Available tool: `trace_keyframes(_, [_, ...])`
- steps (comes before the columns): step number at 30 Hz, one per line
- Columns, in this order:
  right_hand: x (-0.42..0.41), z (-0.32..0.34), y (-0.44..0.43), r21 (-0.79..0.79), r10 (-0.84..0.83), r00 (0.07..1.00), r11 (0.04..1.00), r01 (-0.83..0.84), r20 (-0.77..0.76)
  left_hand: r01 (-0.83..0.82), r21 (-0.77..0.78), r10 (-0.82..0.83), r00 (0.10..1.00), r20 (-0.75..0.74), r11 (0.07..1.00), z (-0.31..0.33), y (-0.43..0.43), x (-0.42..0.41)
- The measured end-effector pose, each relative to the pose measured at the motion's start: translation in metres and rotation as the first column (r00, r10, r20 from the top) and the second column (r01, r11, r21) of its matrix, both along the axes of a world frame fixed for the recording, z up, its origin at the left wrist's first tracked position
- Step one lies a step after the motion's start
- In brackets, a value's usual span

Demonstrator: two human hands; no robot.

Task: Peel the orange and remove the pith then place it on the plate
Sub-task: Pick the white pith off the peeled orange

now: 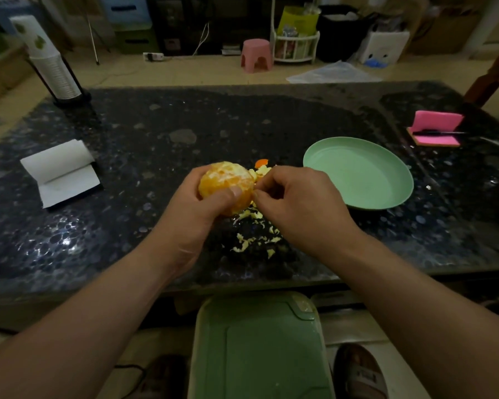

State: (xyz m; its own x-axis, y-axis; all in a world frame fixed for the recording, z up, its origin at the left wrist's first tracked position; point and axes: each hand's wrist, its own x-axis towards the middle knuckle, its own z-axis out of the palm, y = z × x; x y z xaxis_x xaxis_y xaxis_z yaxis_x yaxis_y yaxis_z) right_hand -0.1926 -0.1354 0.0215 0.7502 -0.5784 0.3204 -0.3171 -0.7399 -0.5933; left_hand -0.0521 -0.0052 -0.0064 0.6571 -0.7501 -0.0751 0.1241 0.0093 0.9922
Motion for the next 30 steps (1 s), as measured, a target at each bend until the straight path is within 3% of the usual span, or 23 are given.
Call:
trace_keyframes(5, [0.005,0.002,0.007,-0.072,-0.092,0.996,0.993,0.09,-0.011,-0.037,0.021,0.035,0.995,0.096,0.999,-0.002,0.0,-0.005])
trace_keyframes(12, [0.001,0.002,-0.004,0.055,-0.067,0.997,0.996,0.066,0.033,0.007,-0.079,-0.023,0.98,-0.196,0.997,0.005,0.002,-0.004])
trace_keyframes(14, [-0.002,0.003,-0.008,0.133,-0.042,0.998,0.99,0.036,0.046,0.025,-0.089,-0.044,0.975,-0.217,0.996,0.007,0.003,-0.003])
trace_keyframes(22, [-0.005,0.01,-0.006,0.406,0.016,0.994,0.912,-0.059,0.109,0.085,-0.068,-0.09,0.994,-0.066,0.994,0.006,0.004,-0.002])
trace_keyframes(26, [-0.006,0.009,-0.008,0.434,-0.014,0.993,0.9,-0.038,0.116,0.078,0.011,-0.079,0.99,0.12,0.997,0.005,0.004,-0.001])
trace_keyframes(30, [-0.007,0.01,-0.007,0.335,0.012,0.992,0.941,-0.053,0.123,0.03,0.05,-0.044,0.953,0.3,0.998,0.007,0.005,-0.003])
